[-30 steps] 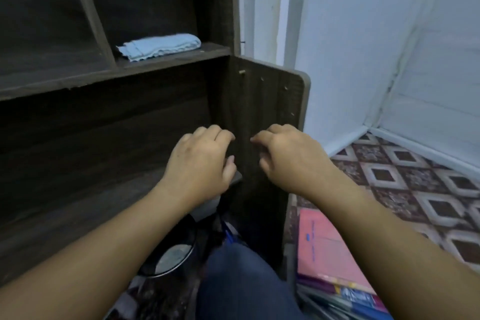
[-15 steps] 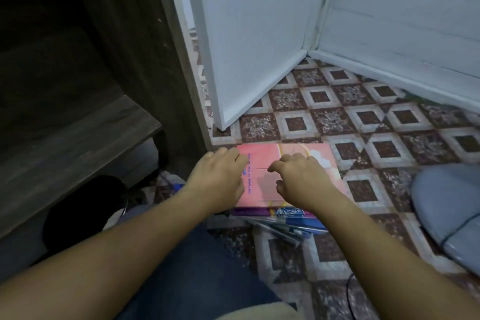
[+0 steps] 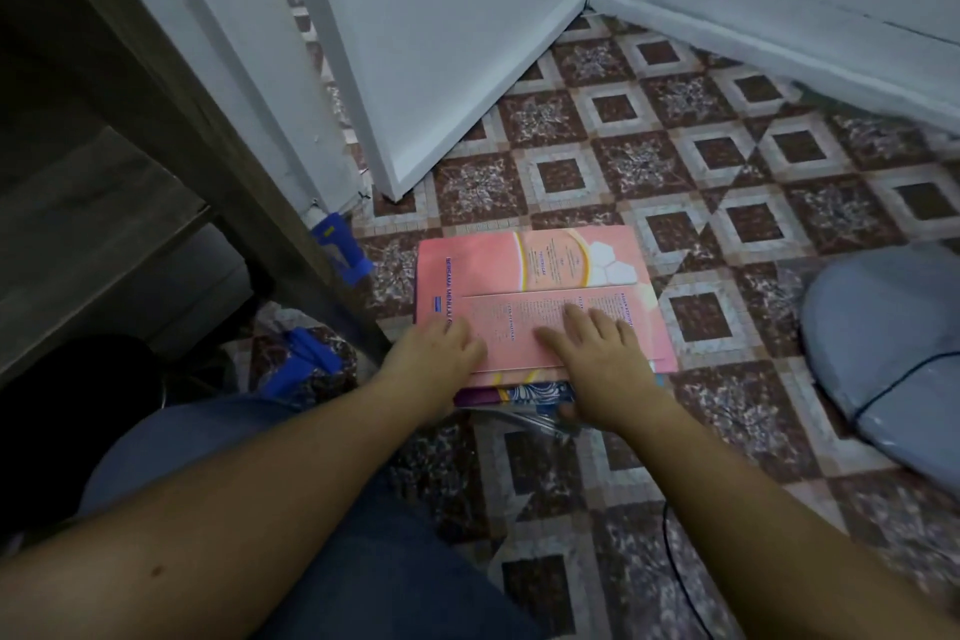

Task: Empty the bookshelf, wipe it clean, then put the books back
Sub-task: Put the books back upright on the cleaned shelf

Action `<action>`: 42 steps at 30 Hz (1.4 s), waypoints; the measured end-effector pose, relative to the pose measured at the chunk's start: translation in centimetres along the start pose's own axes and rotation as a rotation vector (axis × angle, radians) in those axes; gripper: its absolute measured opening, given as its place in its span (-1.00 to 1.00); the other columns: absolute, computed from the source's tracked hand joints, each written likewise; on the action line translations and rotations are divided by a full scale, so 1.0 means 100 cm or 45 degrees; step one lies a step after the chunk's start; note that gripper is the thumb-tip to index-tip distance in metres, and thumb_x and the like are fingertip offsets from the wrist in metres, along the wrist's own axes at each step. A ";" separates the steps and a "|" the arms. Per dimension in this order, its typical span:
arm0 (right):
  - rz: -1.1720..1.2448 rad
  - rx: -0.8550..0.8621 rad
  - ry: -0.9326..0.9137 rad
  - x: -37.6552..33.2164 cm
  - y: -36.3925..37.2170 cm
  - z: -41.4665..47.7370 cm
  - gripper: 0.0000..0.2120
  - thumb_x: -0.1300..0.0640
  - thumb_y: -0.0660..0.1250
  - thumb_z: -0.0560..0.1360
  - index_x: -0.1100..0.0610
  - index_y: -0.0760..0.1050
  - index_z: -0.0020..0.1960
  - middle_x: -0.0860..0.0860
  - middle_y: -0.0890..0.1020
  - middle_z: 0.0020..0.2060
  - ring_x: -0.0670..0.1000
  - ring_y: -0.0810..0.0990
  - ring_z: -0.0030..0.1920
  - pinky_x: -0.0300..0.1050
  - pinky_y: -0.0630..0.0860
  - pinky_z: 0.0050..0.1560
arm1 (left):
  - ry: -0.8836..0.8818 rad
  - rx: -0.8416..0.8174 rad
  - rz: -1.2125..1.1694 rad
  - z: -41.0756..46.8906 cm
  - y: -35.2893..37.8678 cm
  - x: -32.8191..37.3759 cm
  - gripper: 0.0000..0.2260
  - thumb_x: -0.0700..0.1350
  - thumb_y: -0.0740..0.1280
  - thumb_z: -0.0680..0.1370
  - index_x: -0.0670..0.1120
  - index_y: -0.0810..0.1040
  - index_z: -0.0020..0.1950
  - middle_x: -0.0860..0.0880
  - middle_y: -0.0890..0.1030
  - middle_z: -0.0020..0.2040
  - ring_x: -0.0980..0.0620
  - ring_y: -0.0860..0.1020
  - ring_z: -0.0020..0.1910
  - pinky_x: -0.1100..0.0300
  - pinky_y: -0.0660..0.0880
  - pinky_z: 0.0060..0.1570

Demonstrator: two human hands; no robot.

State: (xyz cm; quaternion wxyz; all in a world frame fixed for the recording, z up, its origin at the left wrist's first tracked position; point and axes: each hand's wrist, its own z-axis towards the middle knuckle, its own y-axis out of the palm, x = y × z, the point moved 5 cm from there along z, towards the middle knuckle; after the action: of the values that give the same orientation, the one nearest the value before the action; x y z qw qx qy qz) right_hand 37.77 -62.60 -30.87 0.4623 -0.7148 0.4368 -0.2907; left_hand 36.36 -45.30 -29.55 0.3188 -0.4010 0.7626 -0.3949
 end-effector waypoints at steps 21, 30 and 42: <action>-0.188 -0.017 0.005 0.004 0.015 0.017 0.14 -0.12 0.57 0.27 -0.06 -0.18 0.52 0.23 0.07 0.47 0.31 0.16 0.41 0.25 0.33 0.30 | -0.129 -0.112 -0.109 0.023 0.024 0.011 0.04 -0.11 0.50 0.43 -0.04 -0.29 0.55 -0.37 -0.16 0.51 -0.45 0.07 0.45 -0.15 0.40 0.29; -0.098 -0.048 0.012 -0.006 0.017 0.013 0.00 -0.01 0.48 0.40 -0.04 -0.19 0.53 0.23 0.00 0.51 0.38 0.04 0.47 0.35 0.19 0.40 | -0.174 -0.160 -0.174 0.018 0.019 0.013 -0.08 -0.27 0.40 0.47 -0.07 -0.22 0.56 -0.36 -0.13 0.52 -0.47 0.06 0.45 -0.17 0.38 0.30; -0.096 -0.029 -0.002 -0.012 0.019 0.002 -0.13 -0.06 0.26 0.55 0.04 -0.31 0.55 0.30 -0.13 0.53 0.42 -0.06 0.50 0.35 0.10 0.44 | -0.179 0.012 0.000 0.017 0.027 0.018 -0.28 -0.21 0.23 0.60 -0.17 -0.25 0.55 -0.42 0.07 0.48 -0.46 0.30 0.34 -0.17 0.48 0.14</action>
State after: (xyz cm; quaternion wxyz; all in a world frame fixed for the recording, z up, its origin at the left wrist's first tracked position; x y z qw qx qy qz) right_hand 36.71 -61.83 -32.74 0.4434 -0.7361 0.4124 -0.3024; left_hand 35.93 -46.49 -33.01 0.3734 -0.4262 0.7366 -0.3692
